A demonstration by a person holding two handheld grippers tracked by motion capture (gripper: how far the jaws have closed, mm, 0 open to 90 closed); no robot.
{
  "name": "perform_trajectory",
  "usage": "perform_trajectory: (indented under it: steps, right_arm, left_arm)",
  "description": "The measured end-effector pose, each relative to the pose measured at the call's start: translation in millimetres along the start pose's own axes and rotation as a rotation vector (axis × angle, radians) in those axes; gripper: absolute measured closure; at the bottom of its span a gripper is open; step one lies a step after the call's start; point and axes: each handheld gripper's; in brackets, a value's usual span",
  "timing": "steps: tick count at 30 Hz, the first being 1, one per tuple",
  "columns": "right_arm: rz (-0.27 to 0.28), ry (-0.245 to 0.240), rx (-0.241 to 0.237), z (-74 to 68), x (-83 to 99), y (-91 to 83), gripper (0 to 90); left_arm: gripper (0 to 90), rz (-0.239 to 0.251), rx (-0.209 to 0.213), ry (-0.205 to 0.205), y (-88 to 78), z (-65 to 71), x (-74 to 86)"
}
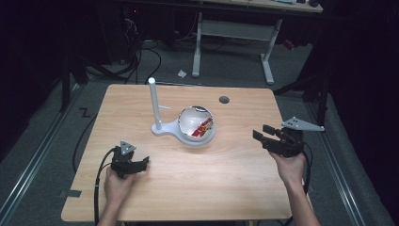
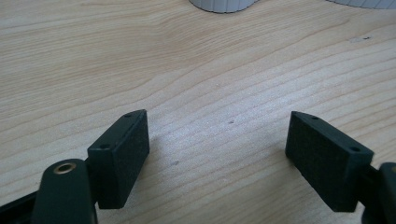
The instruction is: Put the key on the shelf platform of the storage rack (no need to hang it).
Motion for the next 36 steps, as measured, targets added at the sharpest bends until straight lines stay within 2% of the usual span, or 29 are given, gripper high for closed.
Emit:
perform_trajectory:
  steps: [14,36]
  right_arm:
    - [0.013,0.042,-0.004,1.6,21.9,-3.8,47.5]
    - [-0.02,0.078,-0.044,-7.4,52.5,17.6,47.5]
  left_arm:
    - [22.0,0.0,0.0,0.0,0.1,0.0,0.0]
    - [21.9,0.0,0.0,0.0,0.0,0.0,-0.1]
Point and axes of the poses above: each handheld gripper's, and its own axes: y roughly forward along the jaws, x roughly out of its underside, z roughly to its right, and after that the axes turned 8 degrees about -y, right-handed
